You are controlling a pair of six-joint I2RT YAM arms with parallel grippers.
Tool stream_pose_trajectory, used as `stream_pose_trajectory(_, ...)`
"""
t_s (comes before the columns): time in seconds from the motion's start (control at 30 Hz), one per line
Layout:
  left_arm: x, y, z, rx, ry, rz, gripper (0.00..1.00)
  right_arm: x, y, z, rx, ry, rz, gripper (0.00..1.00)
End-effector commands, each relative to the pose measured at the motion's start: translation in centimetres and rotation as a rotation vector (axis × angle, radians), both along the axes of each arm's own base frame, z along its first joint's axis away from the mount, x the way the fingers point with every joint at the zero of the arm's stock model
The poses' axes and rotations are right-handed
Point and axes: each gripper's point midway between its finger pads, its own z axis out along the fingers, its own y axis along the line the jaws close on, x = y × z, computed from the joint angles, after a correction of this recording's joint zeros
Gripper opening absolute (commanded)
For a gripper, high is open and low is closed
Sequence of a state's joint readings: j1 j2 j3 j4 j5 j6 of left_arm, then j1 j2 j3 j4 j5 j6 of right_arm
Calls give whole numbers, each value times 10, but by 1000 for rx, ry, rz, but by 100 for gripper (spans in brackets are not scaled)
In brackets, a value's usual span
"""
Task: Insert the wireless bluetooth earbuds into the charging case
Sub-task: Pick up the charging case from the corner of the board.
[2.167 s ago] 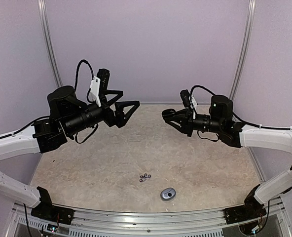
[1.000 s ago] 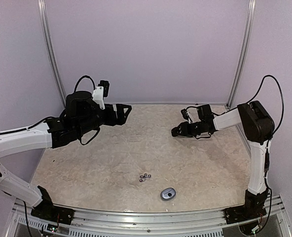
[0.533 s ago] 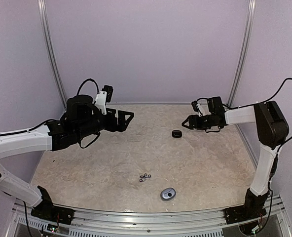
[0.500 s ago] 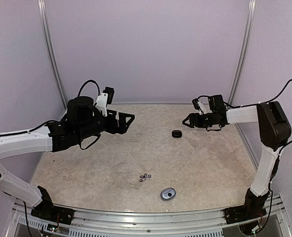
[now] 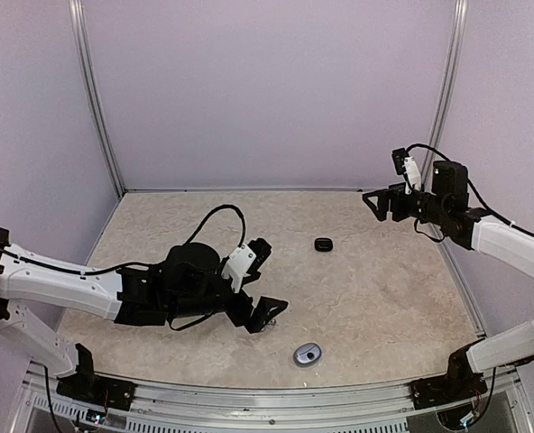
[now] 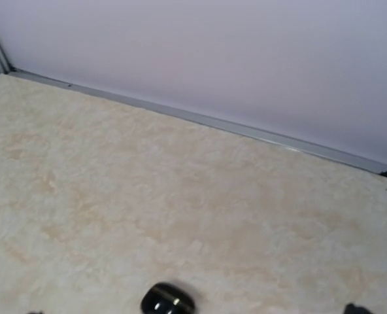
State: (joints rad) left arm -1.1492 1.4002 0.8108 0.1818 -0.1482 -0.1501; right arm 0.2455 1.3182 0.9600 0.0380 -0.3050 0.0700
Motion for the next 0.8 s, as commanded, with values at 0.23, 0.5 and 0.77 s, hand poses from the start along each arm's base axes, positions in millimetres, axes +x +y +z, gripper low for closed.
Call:
stream_pose_trajectory(0.23, -71, -51, -84, 150, 12, -230, 99, -58, 1, 5, 128, 12, 71, 100)
stream_pose_trajectory(0.5, -82, -68, -125, 192, 48, -220, 94, -61, -15, -27, 186, 208, -74, 99)
stream_pose_trajectory(0.77, -79, -82, -146, 215, 40, -220, 91, -61, -13, -44, 240, 286, -97, 100)
